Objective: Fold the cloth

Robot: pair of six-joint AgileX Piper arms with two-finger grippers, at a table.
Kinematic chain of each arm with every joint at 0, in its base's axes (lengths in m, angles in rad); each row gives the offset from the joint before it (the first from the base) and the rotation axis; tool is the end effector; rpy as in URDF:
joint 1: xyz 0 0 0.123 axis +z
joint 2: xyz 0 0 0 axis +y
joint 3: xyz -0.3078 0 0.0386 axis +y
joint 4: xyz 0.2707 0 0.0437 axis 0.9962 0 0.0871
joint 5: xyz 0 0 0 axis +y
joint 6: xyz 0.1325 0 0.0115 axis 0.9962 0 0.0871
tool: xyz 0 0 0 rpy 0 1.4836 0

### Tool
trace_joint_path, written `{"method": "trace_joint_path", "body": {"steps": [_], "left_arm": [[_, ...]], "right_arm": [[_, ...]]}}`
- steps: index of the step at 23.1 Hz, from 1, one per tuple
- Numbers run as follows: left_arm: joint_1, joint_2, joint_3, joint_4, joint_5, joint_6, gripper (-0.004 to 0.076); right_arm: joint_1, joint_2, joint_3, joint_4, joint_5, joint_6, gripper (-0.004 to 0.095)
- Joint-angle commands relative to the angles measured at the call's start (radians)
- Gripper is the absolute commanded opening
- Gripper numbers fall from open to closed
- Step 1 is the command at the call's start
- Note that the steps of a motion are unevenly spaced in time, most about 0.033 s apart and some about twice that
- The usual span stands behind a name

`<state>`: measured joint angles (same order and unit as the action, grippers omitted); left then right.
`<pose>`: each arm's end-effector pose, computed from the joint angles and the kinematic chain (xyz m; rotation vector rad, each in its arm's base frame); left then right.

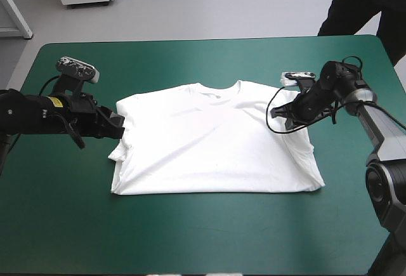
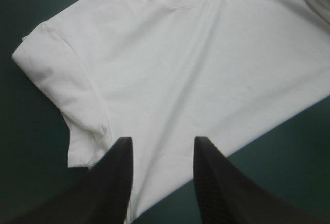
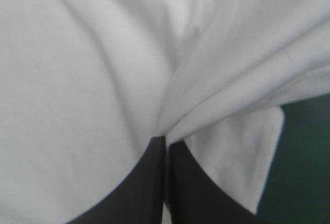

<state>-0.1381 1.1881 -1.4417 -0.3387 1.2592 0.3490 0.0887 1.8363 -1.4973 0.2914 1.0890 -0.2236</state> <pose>0.2420 -0.0761 0.4342 0.5946 2.3664 -0.3511 0.4147 0.0709 0.2364 -0.2960 2.8569 0.3723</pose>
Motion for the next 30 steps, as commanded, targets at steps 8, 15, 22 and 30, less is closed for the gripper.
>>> {"method": "trace_joint_path", "body": {"steps": [8, 15, 22, 30], "left_arm": [[0.001, -0.025, -0.032, -0.041, 0.025, -0.007, 0.0288], [0.001, -0.028, -0.032, -0.037, 0.027, 0.002, 0.0287], [0.001, -0.058, -0.032, -0.037, 0.027, 0.002, 0.0287], [0.001, -0.115, -0.032, 0.035, 0.027, -0.042, 0.0287]], "right_arm": [[0.069, 0.061, -0.032, 0.020, -0.032, -0.019, -0.0012], [0.067, 0.055, -0.070, 0.027, 0.048, -0.054, -0.0012], [0.058, 0.006, -0.202, 0.081, 0.139, -0.093, 0.0129], [0.001, -0.105, -0.204, 0.077, 0.152, -0.089, 0.0448]]}}
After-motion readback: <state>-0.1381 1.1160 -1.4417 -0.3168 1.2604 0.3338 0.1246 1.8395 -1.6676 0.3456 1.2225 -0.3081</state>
